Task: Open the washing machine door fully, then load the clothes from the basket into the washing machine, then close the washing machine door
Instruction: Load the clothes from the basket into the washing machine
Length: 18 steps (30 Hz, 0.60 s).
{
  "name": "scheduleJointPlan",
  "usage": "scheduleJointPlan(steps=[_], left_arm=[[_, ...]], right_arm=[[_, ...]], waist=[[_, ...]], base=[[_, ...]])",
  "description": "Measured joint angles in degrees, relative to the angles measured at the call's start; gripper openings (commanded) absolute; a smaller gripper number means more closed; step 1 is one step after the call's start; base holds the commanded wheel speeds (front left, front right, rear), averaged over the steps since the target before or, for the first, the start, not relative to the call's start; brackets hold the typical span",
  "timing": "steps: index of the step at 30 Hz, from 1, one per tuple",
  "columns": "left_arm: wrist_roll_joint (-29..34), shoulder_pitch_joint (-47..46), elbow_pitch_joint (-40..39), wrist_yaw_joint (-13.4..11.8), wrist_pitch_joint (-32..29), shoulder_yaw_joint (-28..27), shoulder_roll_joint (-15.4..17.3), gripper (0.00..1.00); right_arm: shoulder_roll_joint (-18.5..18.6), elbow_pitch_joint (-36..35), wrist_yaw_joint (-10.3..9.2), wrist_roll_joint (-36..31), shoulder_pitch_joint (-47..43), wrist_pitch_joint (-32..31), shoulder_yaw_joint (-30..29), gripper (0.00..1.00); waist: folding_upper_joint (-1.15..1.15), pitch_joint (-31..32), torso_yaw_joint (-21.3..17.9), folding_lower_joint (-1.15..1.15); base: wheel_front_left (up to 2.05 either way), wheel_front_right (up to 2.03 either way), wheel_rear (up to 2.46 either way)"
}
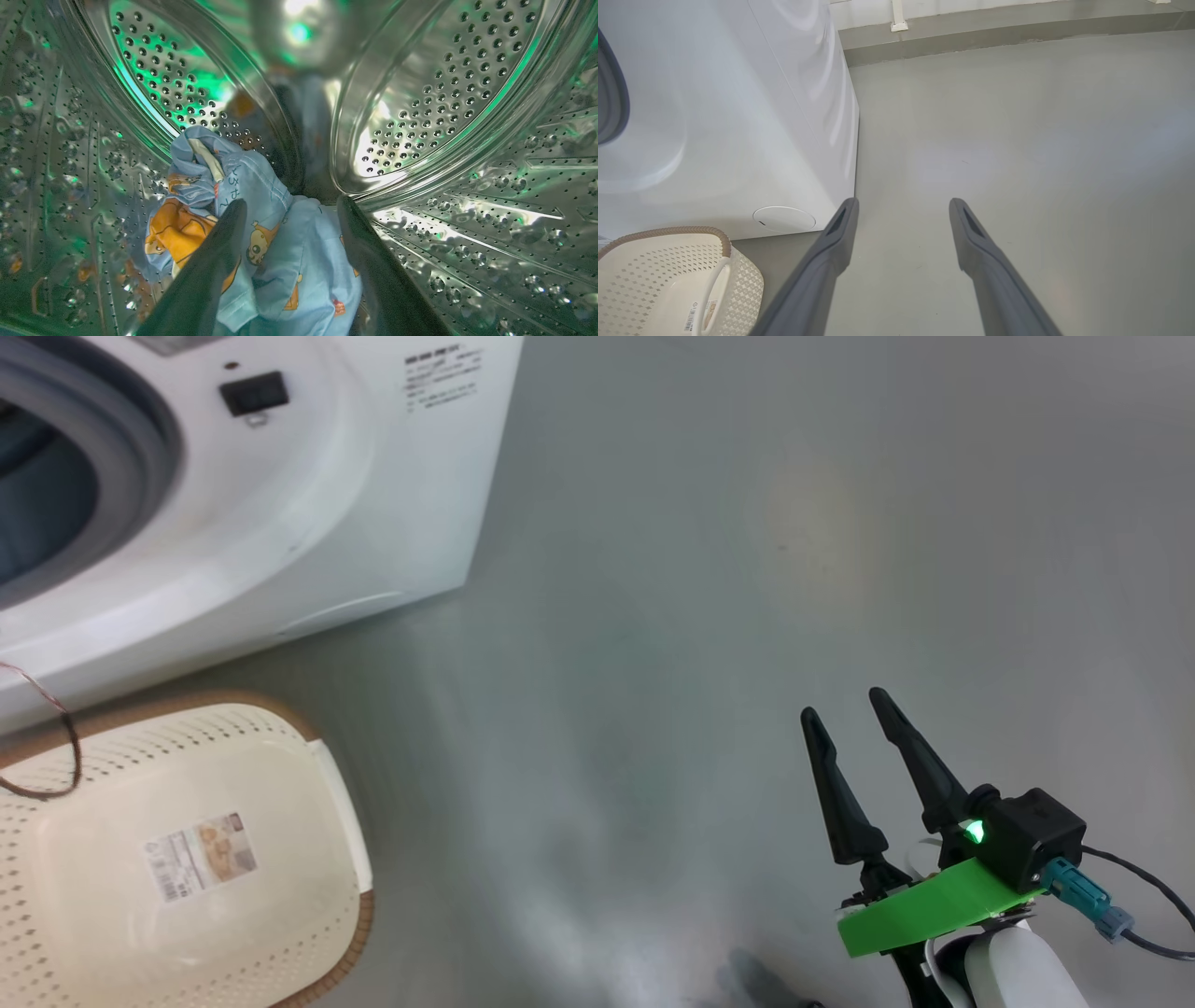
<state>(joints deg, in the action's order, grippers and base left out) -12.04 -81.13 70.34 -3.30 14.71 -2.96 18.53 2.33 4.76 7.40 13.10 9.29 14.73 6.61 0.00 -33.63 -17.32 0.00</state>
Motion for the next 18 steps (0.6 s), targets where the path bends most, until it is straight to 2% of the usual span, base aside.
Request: scheduleJointPlan(steps=[18], left_arm=[[-1.8, 9.4, -1.3, -0.5, 0.0, -0.7, -3.2, 1.0]], right_arm=[[0.0, 1.6, 0.0, 0.0, -0.1, 0.0, -0.1, 1.0]], waist=[[0.0, 6.5, 2.9, 0.0]], base=[[0.0, 0.0, 0.0]])
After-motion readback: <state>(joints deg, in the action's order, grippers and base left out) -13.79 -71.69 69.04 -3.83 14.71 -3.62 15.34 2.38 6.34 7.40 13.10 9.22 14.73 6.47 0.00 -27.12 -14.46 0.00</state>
